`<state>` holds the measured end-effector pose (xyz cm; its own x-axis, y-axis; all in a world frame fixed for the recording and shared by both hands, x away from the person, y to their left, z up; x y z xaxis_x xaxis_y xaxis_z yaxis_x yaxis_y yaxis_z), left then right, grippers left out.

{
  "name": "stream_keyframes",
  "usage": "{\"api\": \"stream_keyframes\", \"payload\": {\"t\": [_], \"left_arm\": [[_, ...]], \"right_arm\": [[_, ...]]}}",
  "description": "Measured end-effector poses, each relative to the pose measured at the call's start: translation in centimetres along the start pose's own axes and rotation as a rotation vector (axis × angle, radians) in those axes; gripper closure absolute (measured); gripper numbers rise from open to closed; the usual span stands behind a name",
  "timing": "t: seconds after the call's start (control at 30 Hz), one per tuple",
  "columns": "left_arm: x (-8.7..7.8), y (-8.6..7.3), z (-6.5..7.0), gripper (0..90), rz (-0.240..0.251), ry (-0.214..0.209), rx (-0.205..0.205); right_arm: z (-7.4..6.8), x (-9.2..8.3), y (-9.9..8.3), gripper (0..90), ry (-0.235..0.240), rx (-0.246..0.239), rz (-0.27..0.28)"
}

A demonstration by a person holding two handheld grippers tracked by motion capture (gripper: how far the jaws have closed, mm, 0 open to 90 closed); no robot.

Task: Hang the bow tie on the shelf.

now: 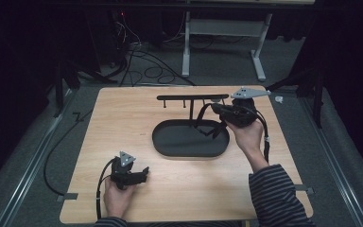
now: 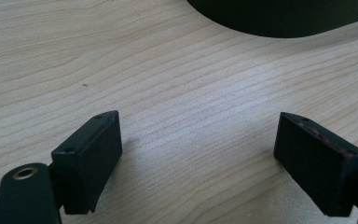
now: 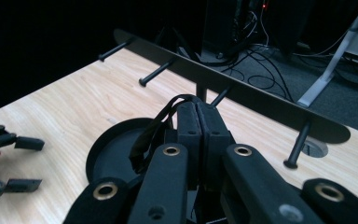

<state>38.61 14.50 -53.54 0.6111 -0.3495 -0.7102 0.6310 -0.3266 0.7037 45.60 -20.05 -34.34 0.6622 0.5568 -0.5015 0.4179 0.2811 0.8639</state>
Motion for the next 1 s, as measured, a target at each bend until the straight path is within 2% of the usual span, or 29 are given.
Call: {"api": "stream_keyframes", "payload": {"t": [0.17,0.2,0.6,0.8,0.87,1.0], "left_arm": [[0.0,0.0,0.0,16.0,0.000,0.004,-0.002],[0.0,0.0,0.0,16.0,0.000,0.004,-0.002],[0.0,0.0,0.0,16.2,0.001,0.005,-0.002],[0.0,0.0,0.0,16.2,0.001,0.005,-0.003],[0.0,0.0,0.0,16.2,0.001,0.005,-0.003],[0.0,0.0,-0.1,16.5,0.001,0.005,-0.003]], "right_arm": [[0.3,0.6,0.6,90.0,-0.004,0.004,-0.001],[0.5,0.7,0.8,90.0,-0.017,0.007,-0.006],[1.5,2.3,1.0,90.0,-0.042,0.042,-0.014],[1.8,2.6,1.1,90.0,-0.057,0.046,-0.018],[2.1,2.7,1.0,90.0,-0.074,0.064,-0.024],[2.4,2.9,0.9,90.0,-0.081,0.071,-0.020]]}}
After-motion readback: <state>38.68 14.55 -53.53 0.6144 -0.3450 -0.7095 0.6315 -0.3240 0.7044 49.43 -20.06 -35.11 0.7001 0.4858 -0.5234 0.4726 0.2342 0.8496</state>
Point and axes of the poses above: each handheld gripper's, and its own axes: x roughly forward along the jaws, y roughly out of its top, z roughly to its right, the point moved 4 cm from there along x, roughly forward along the jaws, and after that the axes turned 2 degrees about -z, right-handed, at the moved point
